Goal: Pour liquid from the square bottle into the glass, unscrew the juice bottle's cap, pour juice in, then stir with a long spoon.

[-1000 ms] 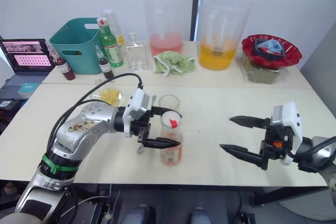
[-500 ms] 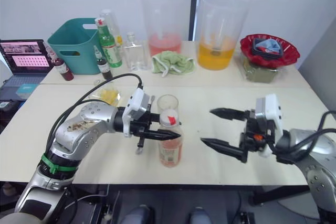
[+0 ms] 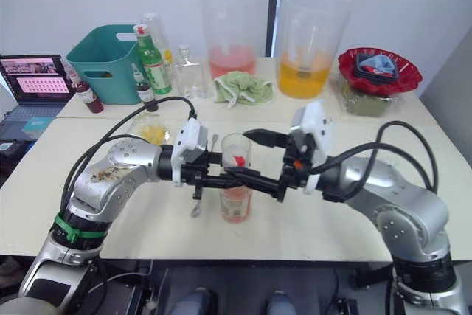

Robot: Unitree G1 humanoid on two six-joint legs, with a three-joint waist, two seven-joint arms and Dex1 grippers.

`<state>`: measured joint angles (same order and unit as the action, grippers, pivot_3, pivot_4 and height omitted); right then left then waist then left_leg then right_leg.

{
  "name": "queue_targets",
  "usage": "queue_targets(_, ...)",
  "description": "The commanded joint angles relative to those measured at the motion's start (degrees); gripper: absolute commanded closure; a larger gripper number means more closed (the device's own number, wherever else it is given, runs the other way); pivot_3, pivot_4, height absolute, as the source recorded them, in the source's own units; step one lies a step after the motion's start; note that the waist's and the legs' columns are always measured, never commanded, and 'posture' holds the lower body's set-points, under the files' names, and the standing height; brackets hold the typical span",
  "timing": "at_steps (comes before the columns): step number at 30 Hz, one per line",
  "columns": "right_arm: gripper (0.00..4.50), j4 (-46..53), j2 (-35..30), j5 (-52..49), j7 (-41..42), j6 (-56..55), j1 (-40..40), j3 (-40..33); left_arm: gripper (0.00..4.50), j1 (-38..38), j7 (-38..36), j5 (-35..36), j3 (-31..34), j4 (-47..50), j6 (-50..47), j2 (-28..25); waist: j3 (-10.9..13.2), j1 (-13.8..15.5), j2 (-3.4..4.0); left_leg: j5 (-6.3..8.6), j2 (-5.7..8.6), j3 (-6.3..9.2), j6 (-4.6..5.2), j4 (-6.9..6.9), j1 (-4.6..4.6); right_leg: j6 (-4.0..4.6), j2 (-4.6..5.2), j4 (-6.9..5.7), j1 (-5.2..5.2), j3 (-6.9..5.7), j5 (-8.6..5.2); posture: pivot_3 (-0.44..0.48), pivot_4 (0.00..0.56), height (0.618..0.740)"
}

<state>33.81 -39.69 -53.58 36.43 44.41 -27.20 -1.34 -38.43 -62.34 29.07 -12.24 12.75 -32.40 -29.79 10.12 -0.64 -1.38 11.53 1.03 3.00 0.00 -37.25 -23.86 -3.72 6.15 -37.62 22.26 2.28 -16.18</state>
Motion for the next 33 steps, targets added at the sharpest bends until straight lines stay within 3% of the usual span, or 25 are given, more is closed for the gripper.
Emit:
queue_targets(1, 0.00, 1.72, 0.75, 1.43, -2.39, 0.19, -1.03, 0.08, 3.18, -0.14, 0.60, 0.30, 0.94, 2.17, 0.03, -0.03, 0.00, -0.02, 0.00, 0.00, 0.00, 0.00, 0.00, 0.00, 0.00, 0.00, 0.00, -0.01, 0.00, -0.01, 0.00, 0.000, 0.150, 0.740)
queue_targets(10, 2.76, 1.07, 1.16, 0.26, 0.48, -0.20, -1.37, 0.37, 3.18, 1.24, 1.28, 0.39, 1.01, 3.73, -0.22, -0.80, 0.00, -0.07, 0.00, 0.00, 0.00, 0.01, 0.00, 0.00, 0.00, 0.00, -0.01, 0.00, 0.00, 0.01, 0.00, 0.000, 0.150, 0.740)
queue_targets(14, 2.76, -0.95, -0.02, 1.83, 7.05, -1.30, -2.92, 2.62, 3.18, 2.14, 2.24, 0.74, 1.60, 5.21, -0.87, -1.40, 0.00, -0.12, 0.00, 0.01, 0.00, 0.00, 0.01, 0.00, 0.01, 0.00, -0.01, 0.00, 0.00, 0.00, 0.00, 0.000, 0.150, 0.740)
queue_targets(17, 2.76, -6.45, 0.08, 4.71, 18.20, -5.42, -6.86, 5.95, 3.18, 3.36, 2.93, 1.24, 2.44, 6.78, -1.75, -2.54, 0.00, -0.33, 0.00, 0.01, -0.01, -0.01, 0.01, 0.01, 0.02, 0.00, -0.02, -0.01, 0.00, 0.00, 0.00, 0.000, 0.150, 0.740)
queue_targets(23, 2.76, -31.11, 5.68, 12.41, 48.16, -18.23, -22.07, 13.58, 3.18, 6.34, 3.99, 2.32, 3.80, 10.26, -3.93, -4.84, 0.00, -1.18, 0.02, 0.00, -0.03, -0.07, 0.01, 0.03, 0.06, 0.01, -0.09, -0.01, 0.00, 0.01, 0.00, 0.000, 0.150, 0.740)
queue_targets(27, 2.76, -45.02, 7.35, 14.66, 55.96, -21.52, -31.17, 17.44, 3.18, 7.78, 4.59, 2.97, 4.16, 12.20, -4.82, -5.85, 0.01, -1.38, 0.02, 0.00, -0.03, 0.01, 0.01, 0.04, 0.05, 0.01, -0.09, -0.04, 0.04, 0.01, 0.01, 0.000, 0.150, 0.740)
queue_targets(29, 1.71, -46.94, 6.59, 13.21, 56.07, -21.40, -32.82, 18.37, 3.18, 8.11, 5.01, 3.21, 4.39, 12.50, -5.08, -6.00, 0.01, -1.18, 0.02, 0.01, -0.04, 0.12, 0.01, 0.03, 0.05, 0.02, -0.07, -0.08, 0.04, -0.01, 0.01, 0.000, 0.150, 0.740)
queue_targets(33, 0.41, -42.73, 4.23, 12.67, 53.29, -19.45, -30.94, 13.84, 3.18, 8.57, 5.18, 3.48, 4.26, 12.27, -4.74, -5.55, 0.01, -0.69, 0.02, 0.01, -0.03, 0.17, 0.01, 0.04, 0.04, 0.02, -0.03, -0.06, 0.06, 0.00, 0.01, 0.000, 0.150, 0.740)
